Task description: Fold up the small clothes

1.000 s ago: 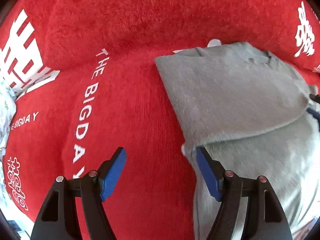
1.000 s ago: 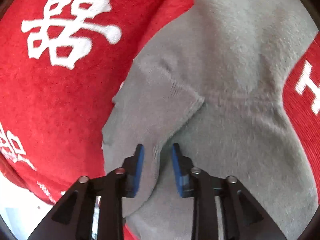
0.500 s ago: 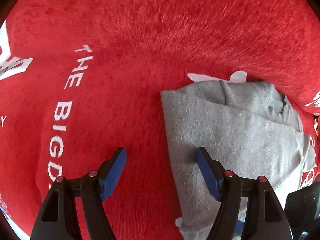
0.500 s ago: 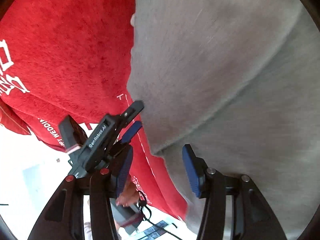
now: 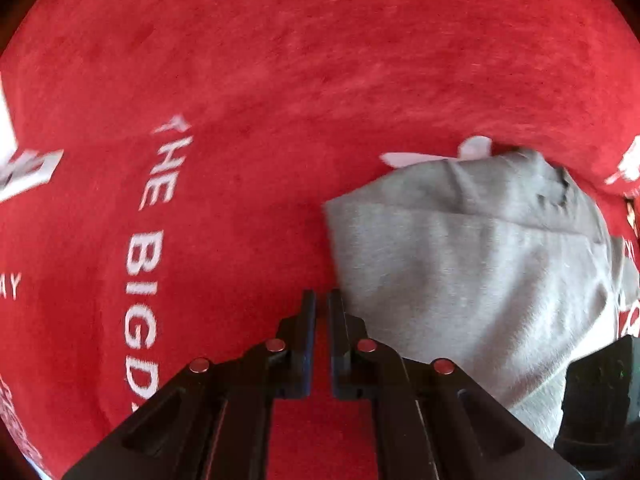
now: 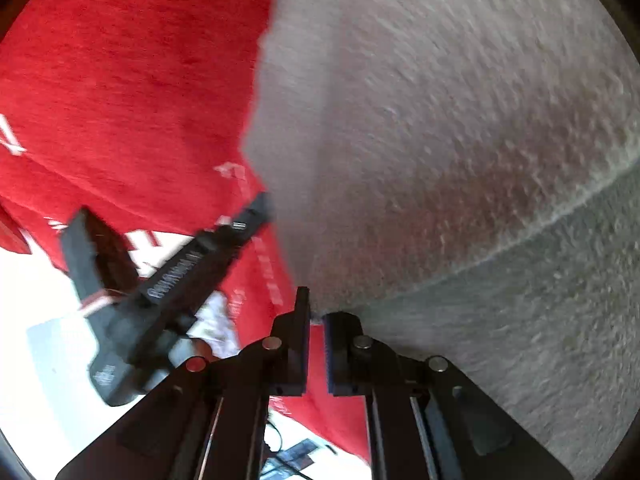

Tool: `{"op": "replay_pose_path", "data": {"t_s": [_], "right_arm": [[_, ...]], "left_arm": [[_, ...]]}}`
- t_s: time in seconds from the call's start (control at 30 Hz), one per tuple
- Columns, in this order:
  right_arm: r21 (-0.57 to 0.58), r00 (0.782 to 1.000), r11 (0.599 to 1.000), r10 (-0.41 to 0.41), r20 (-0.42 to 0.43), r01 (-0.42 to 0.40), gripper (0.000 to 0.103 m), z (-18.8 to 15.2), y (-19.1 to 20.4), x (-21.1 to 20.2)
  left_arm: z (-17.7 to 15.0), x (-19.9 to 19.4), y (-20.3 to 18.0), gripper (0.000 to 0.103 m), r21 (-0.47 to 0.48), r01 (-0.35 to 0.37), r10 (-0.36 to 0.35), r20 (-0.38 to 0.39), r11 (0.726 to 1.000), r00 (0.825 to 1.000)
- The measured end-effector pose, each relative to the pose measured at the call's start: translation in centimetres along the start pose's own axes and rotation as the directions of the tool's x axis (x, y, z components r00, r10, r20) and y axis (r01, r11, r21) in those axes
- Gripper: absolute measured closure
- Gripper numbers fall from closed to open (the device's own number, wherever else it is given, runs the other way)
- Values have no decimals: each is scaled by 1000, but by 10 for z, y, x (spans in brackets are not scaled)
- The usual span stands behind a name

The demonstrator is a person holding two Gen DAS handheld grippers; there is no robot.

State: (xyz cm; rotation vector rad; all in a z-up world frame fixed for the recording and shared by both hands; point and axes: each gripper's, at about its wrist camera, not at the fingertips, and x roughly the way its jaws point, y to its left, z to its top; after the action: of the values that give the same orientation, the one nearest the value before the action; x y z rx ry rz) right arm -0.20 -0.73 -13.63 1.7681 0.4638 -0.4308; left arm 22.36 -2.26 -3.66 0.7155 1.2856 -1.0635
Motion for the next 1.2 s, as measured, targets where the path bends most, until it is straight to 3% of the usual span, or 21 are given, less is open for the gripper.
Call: {"op": "replay_pose_path", "data": {"t_s": [0.07, 0.1, 0.17, 0.2, 0.27, 0.33, 0.43, 0.53, 0.6, 0.67, 0.7, 0.77, 0.83, 0.9, 0.93, 1.0, 1.03, 1.1, 1.2], "right_arm": [[7, 1000, 1000, -2, -24, 2, 87, 2, -2, -9], [-9, 999, 1000, -23, -35, 23, 74, 4, -1, -19], [-74, 999, 996, -52, 6, 53, 56, 9, 0, -58], [-109, 996, 991, -73, 57, 79, 55, 14, 2, -83], [-129, 977, 978, -143, 160, 165, 55, 26, 0, -127], [-62, 939, 969, -214, 268, 239, 55, 43, -18, -176], [85, 892, 964, -265, 366, 252, 55, 72, -41, -218], [144, 882, 966, -256, 396, 215, 56, 93, -57, -230], [98, 883, 966, -257, 392, 238, 95, 106, -50, -227], [-19, 868, 950, -276, 414, 311, 95, 111, -30, -229], [-101, 854, 925, -290, 432, 366, 95, 112, -15, -228], [-160, 835, 887, -328, 442, 433, 95, 111, -2, -222], [-134, 818, 865, -393, 419, 484, 94, 104, -15, -236], [-50, 784, 834, -495, 375, 550, 89, 104, -38, -244], [-22, 789, 850, -479, 384, 527, 89, 104, -44, -248], [10, 749, 821, -526, 403, 571, 86, 98, -45, -261], [7, 747, 823, -520, 415, 568, 84, 95, -45, -267], [-45, 763, 837, -474, 439, 546, 84, 91, -36, -276], [-174, 764, 796, -457, 456, 580, 84, 95, -13, -266]], "left_arm": [[-4, -2, 2, 96, -7, -9, 10, 15, 1000, 1000], [-5, -4, 2, 96, -6, -25, 25, 20, 1000, 999], [-8, -15, -1, 96, -5, -45, 45, 52, 999, 998], [-9, -22, -3, 96, -5, -43, 44, 74, 999, 996], [-10, -36, -10, 96, 0, -38, 37, 121, 999, 992], [-10, -44, -20, 96, 12, -45, 43, 143, 999, 989], [-10, -45, -37, 96, 25, -38, 33, 152, 999, 988], [-17, -34, -57, 96, 46, -54, 48, 126, 998, 991], [-20, -27, -71, 96, 57, -74, 67, 117, 996, 991], [-30, -19, -73, 96, 75, -108, 99, 112, 991, 989], [-33, -18, -71, 96, 81, -121, 112, 108, 989, 988], [-37, -11, -69, 96, 86, -144, 136, 95, 986, 986], [-39, -13, -67, 96, 85, -149, 140, 104, 985, 985], [-37, -16, -64, 96, 83, -185, 178, 88, 979, 980], [-36, -18, -63, 96, 77, -193, 187, 81, 978, 979], [-34, -30, -55, 96, 58, -171, 167, 76, 984, 983], [-34, -38, -54, 96, 46, -144, 140, 83, 989, 987], [-33, -47, -57, 96, 46, -110, 105, 91, 993, 990], [-35, -44, -80, 96, 89, -87, 79, 95, 992, 992]]}}
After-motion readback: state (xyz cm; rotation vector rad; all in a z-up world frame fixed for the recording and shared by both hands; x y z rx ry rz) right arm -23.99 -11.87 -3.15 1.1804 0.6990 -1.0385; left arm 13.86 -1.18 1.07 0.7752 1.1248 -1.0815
